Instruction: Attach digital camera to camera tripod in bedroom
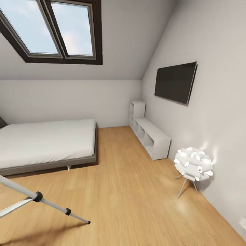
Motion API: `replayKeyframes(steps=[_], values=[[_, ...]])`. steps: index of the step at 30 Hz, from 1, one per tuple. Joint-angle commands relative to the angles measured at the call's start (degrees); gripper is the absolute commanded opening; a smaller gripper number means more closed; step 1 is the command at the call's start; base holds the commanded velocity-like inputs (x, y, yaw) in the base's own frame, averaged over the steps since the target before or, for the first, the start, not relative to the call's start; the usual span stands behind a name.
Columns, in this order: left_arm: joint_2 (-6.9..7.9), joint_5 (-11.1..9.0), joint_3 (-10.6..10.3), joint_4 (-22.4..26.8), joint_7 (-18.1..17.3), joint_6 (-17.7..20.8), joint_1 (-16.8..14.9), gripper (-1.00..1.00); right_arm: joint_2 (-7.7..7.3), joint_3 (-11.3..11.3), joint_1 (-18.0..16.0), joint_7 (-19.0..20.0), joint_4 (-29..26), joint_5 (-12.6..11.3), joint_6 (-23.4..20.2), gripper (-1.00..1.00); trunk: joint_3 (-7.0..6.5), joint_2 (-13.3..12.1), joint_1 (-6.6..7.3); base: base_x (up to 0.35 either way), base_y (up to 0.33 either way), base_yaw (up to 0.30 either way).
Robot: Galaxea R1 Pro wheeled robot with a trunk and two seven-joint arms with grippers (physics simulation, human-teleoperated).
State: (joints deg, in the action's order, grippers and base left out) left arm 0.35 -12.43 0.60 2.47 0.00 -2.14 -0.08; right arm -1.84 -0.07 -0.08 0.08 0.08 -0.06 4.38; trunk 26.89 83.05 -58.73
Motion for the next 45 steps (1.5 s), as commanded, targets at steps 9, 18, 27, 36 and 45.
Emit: replayKeyframes(steps=[9, 18, 27, 36, 45], values=[[0.00, -0.3, -0.1, 0.1, 0.0, -0.2, 0.0, 1.00, 0.13, 0.1, 0.0, 0.0, 0.0, 0.0, 1.9, 1.00, 0.06, 0.0, 0.00, 0.000, 0.001, -0.294], [0.00, -0.3, -0.1, 0.3, -0.1, -0.2, 0.0, 1.00, 0.19, 0.0, 0.0, 0.5, 0.0, 0.0, 2.9, 1.00, 0.30, 0.0, 0.00, 0.000, 0.000, -0.261], [0.00, -0.3, -0.1, 0.2, -0.3, -0.1, 0.0, 1.00, 0.23, -0.1, 0.0, 0.7, 0.0, -0.2, 3.1, 1.00, 0.33, 0.0, 0.00, 0.000, 0.000, -0.282], [-0.13, 0.3, -0.3, 0.2, -0.4, -0.1, 0.0, 1.00, 0.18, -0.1, 0.0, 0.7, 0.0, -0.1, 3.1, 1.00, 0.33, 0.0, 0.00, 0.216, 0.044, -0.299], [-0.14, 0.4, -0.3, 0.3, -0.4, -0.2, 0.0, 1.00, 0.17, -0.1, 0.0, 0.7, 0.0, -0.1, 3.1, 1.00, 0.33, 0.0, 0.00, 0.318, 0.160, -0.300]])
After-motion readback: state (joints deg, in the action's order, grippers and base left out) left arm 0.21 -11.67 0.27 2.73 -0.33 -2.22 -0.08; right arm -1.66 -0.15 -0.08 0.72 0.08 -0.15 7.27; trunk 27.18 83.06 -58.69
